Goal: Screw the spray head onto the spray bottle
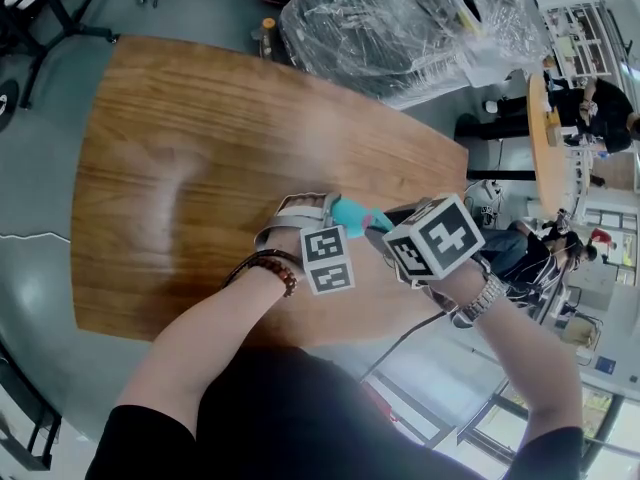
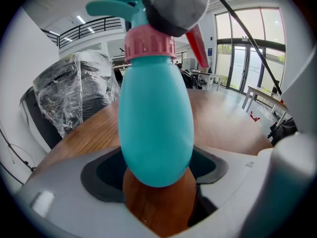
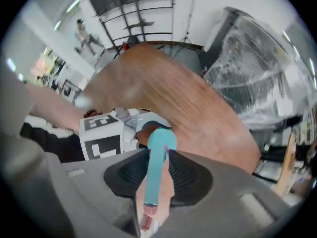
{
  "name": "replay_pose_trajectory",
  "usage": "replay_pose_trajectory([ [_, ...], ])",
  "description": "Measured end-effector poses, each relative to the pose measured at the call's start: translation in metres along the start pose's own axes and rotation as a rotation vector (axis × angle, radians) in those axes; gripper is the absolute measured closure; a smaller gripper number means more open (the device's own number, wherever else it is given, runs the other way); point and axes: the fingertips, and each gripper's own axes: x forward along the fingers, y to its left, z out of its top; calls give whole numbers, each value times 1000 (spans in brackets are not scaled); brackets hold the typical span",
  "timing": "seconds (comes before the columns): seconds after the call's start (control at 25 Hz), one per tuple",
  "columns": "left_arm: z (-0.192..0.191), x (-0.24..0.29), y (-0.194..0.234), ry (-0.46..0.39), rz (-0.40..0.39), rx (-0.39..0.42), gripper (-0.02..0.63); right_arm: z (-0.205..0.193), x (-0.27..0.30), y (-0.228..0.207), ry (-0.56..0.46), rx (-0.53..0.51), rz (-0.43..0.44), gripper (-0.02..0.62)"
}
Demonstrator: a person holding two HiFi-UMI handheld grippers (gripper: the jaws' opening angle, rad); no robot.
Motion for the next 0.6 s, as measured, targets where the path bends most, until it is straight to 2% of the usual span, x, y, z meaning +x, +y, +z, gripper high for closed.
replay_pose_trajectory([
  [0.08,-1,-1,0,1,4,1,201,-1,1,-1,-37,196,72,477],
  [0.12,-1,-1,0,1,5,2,201,-2,1,0,-55,257,97,474],
  [0.2,0,-1,0,2,6,4,201,-3,0,1,-80,298,116,472],
  [0.24,1,-1,0,2,6,4,201,-4,-1,1,-87,282,112,467],
  [0.4,0,-3,-3,2,4,4,201,-4,-12,10,-119,130,101,334],
  [0.48,-1,-3,-2,5,5,4,201,-1,-26,15,-148,45,103,314],
  [0.56,-1,-2,-2,5,4,5,201,5,-49,23,-198,-102,97,314],
  [0.6,0,-2,-2,5,4,6,201,9,-63,30,-222,-217,86,314],
])
